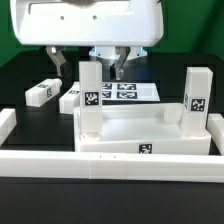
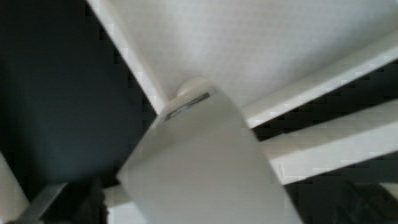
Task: Assemble desk
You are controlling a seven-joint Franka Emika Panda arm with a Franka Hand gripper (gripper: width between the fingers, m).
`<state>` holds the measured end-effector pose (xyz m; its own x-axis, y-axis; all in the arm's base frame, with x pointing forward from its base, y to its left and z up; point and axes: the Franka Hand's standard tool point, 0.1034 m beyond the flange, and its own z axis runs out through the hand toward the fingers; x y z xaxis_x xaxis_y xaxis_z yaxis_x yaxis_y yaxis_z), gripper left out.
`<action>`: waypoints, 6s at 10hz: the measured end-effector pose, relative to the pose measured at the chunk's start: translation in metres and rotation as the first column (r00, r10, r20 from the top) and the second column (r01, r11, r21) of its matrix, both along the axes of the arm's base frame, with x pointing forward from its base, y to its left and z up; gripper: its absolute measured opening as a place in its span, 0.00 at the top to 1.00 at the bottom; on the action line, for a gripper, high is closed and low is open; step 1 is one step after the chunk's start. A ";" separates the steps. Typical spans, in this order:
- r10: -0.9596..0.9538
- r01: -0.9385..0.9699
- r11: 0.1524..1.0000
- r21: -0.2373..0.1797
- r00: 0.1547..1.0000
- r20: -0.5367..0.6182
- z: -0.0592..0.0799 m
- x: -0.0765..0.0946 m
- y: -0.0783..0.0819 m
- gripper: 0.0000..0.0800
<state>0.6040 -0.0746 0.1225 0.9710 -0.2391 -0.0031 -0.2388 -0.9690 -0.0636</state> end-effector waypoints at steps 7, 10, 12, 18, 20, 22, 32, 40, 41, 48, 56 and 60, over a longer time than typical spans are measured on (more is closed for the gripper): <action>0.452 -0.450 0.892 -0.046 0.891 0.046 -0.008 -0.003 -0.005 0.19; 0.440 -0.438 0.898 -0.044 0.897 0.045 -0.009 -0.004 -0.006 0.51; 0.423 -0.421 0.906 -0.043 0.905 0.045 -0.009 -0.003 -0.006 0.64; -0.069 0.069 0.997 0.025 0.998 0.003 -0.010 0.004 -0.009 0.64; -0.271 0.271 0.962 0.041 0.963 -0.014 -0.011 0.004 -0.010 0.64; -0.438 0.439 0.898 0.041 0.898 -0.030 -0.011 0.004 -0.009 0.64; -0.514 0.515 0.856 0.037 0.857 -0.035 -0.010 0.006 -0.003 0.21; 0.068 -0.068 0.997 -0.020 0.998 0.007 -0.010 0.006 -0.001 0.19; 0.182 -0.182 0.982 -0.043 0.983 0.004 -0.010 0.006 0.001 0.19; 0.631 -0.630 0.774 -0.068 0.776 -0.003 -0.013 0.004 -0.001 0.19; 0.558 -0.557 0.828 -0.065 0.830 -0.003 -0.014 0.003 -0.002 0.64; 0.193 -0.193 0.980 -0.048 0.981 0.001 -0.015 0.003 -0.004 0.64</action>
Offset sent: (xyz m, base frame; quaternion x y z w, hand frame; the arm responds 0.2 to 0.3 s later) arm -0.0105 -0.0030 -0.0065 -0.0165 0.0278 -0.1463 0.9887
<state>0.6069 -0.0784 0.1074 0.9989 -0.0467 0.0091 -0.0465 -0.9988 -0.0172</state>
